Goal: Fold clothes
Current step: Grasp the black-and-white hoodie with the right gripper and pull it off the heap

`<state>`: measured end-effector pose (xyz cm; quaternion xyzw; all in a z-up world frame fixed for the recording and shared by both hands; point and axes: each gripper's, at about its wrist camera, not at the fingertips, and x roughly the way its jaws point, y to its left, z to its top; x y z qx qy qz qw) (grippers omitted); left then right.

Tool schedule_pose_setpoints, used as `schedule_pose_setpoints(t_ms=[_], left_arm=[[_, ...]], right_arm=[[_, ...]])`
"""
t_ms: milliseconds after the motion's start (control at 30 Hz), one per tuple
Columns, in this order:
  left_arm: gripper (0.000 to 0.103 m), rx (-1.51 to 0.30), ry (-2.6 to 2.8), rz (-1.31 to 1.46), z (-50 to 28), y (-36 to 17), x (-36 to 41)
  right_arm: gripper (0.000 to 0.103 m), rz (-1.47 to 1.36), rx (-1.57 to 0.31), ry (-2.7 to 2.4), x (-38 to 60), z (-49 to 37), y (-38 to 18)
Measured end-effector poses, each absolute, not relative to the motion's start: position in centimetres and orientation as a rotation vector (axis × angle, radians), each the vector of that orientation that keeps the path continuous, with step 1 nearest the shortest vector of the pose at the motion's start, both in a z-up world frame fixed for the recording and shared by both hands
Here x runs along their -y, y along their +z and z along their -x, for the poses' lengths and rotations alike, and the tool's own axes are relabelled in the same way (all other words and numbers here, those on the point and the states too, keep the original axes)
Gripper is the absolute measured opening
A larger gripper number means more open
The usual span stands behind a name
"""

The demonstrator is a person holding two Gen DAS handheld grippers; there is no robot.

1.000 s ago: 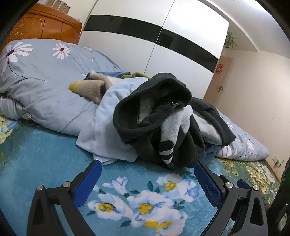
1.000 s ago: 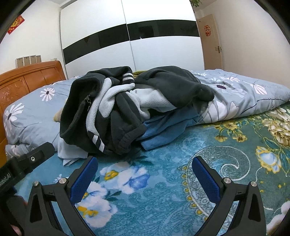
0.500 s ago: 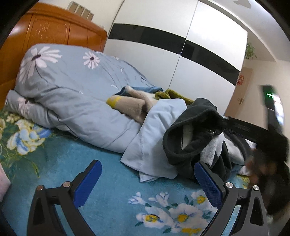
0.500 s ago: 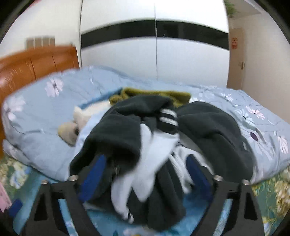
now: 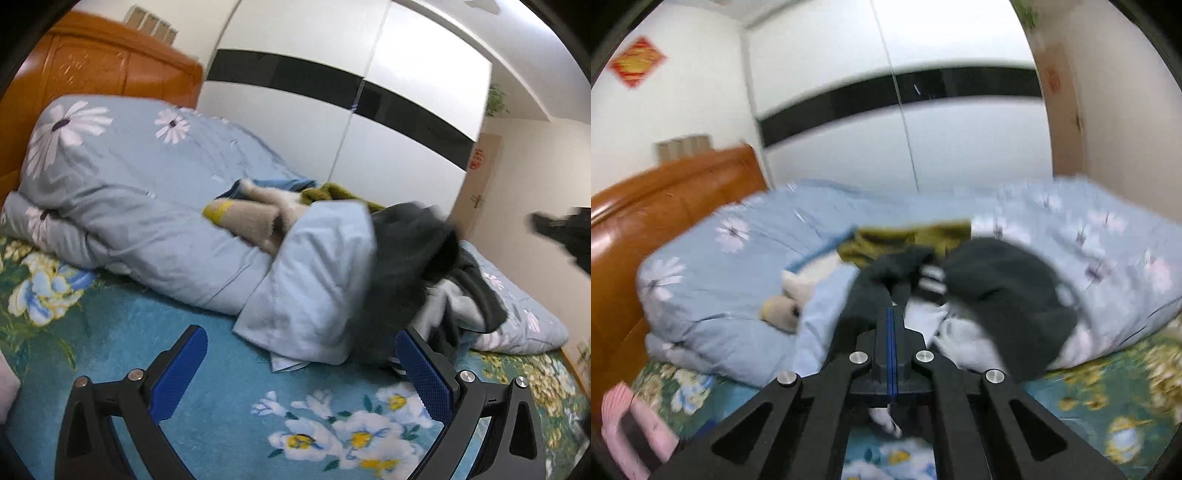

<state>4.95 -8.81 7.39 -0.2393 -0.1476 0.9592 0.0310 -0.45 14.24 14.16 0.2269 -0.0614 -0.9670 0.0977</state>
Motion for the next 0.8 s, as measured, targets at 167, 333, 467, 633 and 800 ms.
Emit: schedule_pose_setpoints(t_ms=[167, 333, 467, 633, 800], left_arm=[[0.103, 0.467, 2.907, 0.734, -6.3, 8.9, 7.2], [0.103, 0.412, 2.894, 0.788, -6.2, 8.3, 5.8], [0.103, 0.468, 2.864, 0.827, -5.3, 7.1, 6.6], [0.103, 0.566, 2.866, 0.917, -3.9, 4.7, 9.3], [0.103, 0.737, 2.834, 0.996, -3.1, 2.7, 12.2]], right_arm=[[0.0, -0.674, 0.017, -2.922, -16.6, -5.9, 16.0], [0.0, -0.82, 0.036, -2.887, -17.4, -5.2, 14.2], [0.0, -0.918, 0.024, -2.837, -15.6, -1.7, 11.9], [0.042, -1.017, -0.041, -2.769, -11.7, 4.6, 8.7], [0.043, -1.031, -0.153, -2.841, -7.8, 11.4, 6.7]])
